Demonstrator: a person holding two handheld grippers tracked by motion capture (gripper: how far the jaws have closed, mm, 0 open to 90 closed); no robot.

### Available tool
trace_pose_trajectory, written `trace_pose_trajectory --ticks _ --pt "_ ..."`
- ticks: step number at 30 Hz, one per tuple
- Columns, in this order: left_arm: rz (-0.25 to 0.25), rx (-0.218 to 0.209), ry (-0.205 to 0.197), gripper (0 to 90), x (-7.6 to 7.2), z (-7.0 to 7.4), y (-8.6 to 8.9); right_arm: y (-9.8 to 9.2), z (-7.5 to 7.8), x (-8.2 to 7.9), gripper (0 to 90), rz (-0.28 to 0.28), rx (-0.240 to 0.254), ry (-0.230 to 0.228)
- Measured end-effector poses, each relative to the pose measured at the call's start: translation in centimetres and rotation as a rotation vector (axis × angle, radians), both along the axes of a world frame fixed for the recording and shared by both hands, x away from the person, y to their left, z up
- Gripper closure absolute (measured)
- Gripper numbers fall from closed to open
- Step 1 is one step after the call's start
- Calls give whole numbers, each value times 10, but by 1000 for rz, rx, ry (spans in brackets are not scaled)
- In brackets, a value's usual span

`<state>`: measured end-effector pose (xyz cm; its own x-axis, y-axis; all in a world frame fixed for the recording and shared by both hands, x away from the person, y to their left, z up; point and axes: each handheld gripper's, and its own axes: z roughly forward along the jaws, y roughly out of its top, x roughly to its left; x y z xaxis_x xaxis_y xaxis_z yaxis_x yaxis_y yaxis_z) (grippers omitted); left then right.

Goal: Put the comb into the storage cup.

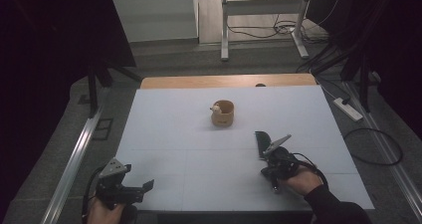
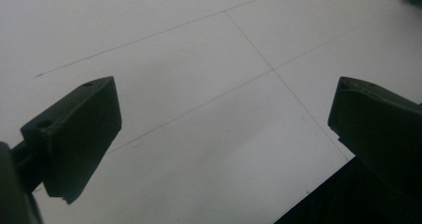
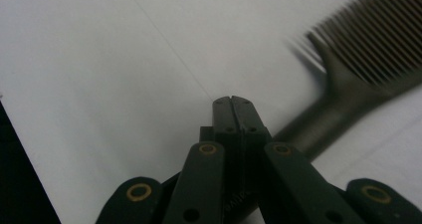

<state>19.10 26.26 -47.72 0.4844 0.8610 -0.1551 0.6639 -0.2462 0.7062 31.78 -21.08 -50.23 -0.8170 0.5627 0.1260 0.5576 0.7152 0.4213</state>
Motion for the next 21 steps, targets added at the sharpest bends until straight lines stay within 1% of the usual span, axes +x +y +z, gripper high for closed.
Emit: trace_pose_trajectory --ticks 7,21 --pt "3 0 1 12 0 0 0 -12 1 3 900 -29 -10 -4" --pt "5 1 2 14 0 0 0 -25 4 8 900 -65 -26 -19"
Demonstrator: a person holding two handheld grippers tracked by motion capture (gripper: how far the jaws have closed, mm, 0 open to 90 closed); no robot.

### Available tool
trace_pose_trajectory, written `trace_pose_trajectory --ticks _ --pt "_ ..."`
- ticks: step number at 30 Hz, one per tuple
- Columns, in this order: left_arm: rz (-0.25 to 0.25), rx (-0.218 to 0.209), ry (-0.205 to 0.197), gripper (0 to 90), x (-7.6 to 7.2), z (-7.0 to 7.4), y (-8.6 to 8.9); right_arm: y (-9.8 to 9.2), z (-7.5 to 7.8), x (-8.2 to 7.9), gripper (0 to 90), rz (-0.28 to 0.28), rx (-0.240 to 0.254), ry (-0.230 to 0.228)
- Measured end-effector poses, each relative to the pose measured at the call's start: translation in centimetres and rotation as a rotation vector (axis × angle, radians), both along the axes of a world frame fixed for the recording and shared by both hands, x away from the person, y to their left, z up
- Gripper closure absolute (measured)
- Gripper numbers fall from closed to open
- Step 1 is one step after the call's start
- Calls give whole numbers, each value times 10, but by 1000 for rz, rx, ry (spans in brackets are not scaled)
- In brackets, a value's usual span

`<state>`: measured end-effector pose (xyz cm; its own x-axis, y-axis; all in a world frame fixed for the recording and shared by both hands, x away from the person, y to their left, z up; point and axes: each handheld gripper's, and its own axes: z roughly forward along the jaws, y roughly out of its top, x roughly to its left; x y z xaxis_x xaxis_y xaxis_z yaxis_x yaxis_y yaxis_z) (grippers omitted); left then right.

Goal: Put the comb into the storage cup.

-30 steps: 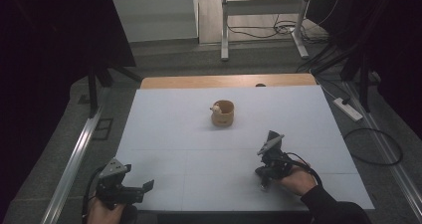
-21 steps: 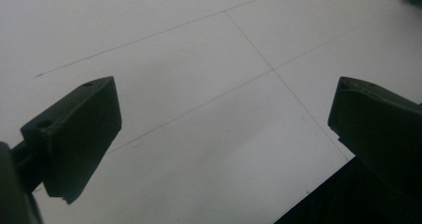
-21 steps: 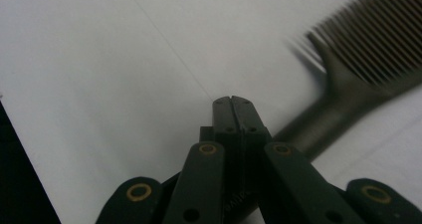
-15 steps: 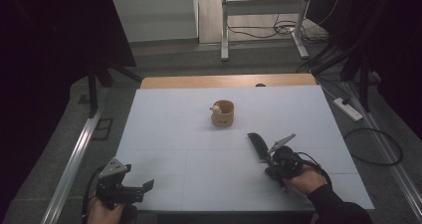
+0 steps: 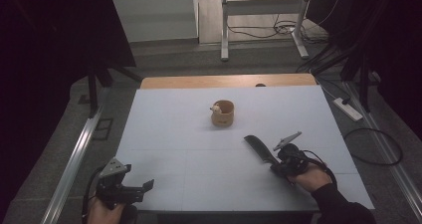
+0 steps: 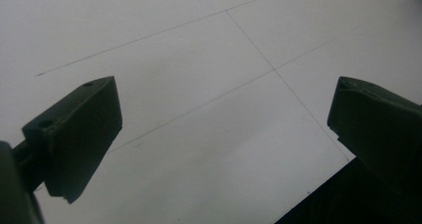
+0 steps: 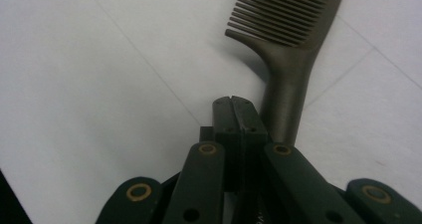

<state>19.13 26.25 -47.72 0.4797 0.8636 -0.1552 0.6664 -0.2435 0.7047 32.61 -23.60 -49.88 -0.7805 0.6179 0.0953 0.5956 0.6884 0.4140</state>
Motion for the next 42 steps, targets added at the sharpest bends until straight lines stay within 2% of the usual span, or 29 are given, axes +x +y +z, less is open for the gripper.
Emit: trace_pose_trajectory --ticks 17,20,25,28,29,31,35,36,42 --pt "3 1 2 17 0 0 0 -13 2 6 900 -44 -31 -27" --pt "3 0 3 17 0 0 0 -13 5 4 900 -37 -9 -27" --pt "3 1 3 16 0 0 0 -13 16 -2 858 -37 60 -66" --pt "2 3 3 16 0 0 0 -14 22 -7 767 -46 80 -101" --pt "3 4 3 17 0 0 0 -14 24 -8 683 -56 74 -116" --pt "2 6 4 17 1 0 0 -15 25 -9 651 -57 74 -123" --pt "2 4 6 17 1 0 0 -18 27 -9 473 -68 62 -152" --pt "2 4 6 17 1 0 0 -19 27 -9 378 -73 55 -161" --pt "0 6 6 17 1 0 0 -21 26 -6 117 -105 23 -173"
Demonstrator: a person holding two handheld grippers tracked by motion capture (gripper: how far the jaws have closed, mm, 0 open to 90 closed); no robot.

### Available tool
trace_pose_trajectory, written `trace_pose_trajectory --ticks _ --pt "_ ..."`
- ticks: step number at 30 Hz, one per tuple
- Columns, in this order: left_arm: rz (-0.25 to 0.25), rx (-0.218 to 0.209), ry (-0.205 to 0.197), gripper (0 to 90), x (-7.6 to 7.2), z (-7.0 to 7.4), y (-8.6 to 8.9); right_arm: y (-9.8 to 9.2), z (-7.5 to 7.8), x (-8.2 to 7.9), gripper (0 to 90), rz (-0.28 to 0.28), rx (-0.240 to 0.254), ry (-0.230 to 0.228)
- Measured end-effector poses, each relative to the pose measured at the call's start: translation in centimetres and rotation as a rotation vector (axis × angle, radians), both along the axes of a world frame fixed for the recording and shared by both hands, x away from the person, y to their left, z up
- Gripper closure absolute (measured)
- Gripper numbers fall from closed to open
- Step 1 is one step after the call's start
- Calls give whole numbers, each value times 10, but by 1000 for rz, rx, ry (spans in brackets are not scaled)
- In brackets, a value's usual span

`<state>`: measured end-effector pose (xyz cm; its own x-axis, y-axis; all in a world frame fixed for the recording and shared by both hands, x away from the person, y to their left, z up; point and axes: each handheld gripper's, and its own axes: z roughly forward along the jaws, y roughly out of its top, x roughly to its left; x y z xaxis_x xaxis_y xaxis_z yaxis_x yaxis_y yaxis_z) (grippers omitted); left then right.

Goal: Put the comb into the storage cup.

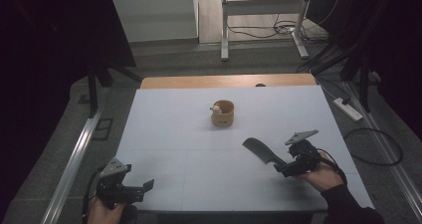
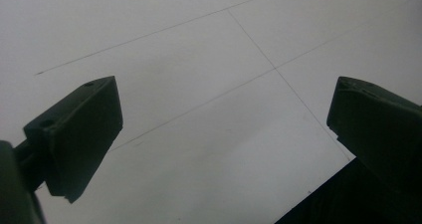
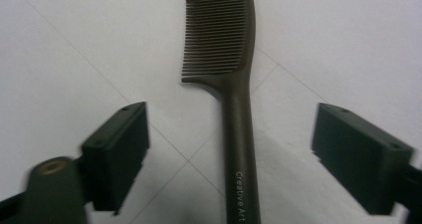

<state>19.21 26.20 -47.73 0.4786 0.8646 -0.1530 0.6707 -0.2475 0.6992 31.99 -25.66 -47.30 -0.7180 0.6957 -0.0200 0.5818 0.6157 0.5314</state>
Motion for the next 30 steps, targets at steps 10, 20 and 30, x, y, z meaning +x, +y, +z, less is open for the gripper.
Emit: trace_pose_trajectory --ticks 10,20,30 --pt "1 -3 1 17 0 0 0 -9 -1 6 0 -27 3 3" --pt "1 -6 2 17 0 0 0 -11 -1 7 0 -36 3 -17" --pt "1 -6 5 17 1 0 1 -8 -14 10 0 -28 -23 31"
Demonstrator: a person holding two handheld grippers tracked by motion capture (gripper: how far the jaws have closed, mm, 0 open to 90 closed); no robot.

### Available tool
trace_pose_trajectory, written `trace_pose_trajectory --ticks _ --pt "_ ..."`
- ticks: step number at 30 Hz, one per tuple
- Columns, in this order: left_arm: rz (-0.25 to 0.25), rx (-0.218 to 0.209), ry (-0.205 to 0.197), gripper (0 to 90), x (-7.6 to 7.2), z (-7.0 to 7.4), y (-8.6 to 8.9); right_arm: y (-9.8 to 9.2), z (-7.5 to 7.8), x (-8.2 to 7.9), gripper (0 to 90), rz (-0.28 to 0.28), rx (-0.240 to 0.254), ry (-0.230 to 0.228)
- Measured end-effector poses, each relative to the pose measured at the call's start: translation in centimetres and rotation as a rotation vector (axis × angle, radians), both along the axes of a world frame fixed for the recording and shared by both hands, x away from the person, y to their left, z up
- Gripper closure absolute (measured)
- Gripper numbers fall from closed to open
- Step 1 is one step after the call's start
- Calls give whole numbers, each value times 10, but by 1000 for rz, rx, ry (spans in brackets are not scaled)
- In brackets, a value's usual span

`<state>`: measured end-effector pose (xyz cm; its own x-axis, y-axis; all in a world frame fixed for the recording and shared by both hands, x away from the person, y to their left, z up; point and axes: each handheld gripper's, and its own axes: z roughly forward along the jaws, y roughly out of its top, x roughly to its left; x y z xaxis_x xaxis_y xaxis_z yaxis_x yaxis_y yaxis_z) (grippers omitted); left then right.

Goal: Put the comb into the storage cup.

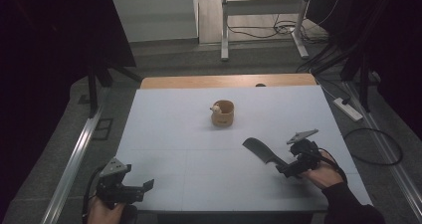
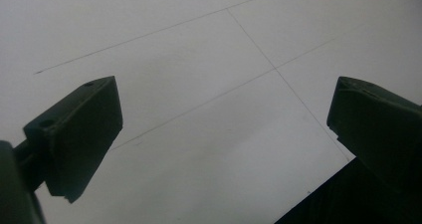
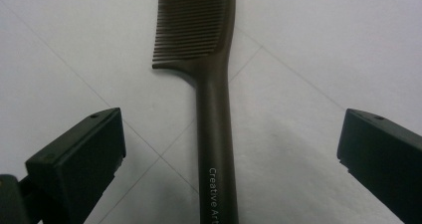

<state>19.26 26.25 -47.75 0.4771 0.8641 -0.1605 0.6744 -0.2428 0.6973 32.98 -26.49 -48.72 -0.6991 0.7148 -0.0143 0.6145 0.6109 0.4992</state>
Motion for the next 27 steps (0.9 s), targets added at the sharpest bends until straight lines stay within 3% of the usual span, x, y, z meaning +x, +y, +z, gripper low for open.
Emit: trace_pose_trajectory --ticks 18,27 --pt "-2 1 2 16 0 0 0 5 -24 5 0 23 -71 68" --pt "-3 -1 7 16 1 0 0 7 -26 4 0 26 -93 55"
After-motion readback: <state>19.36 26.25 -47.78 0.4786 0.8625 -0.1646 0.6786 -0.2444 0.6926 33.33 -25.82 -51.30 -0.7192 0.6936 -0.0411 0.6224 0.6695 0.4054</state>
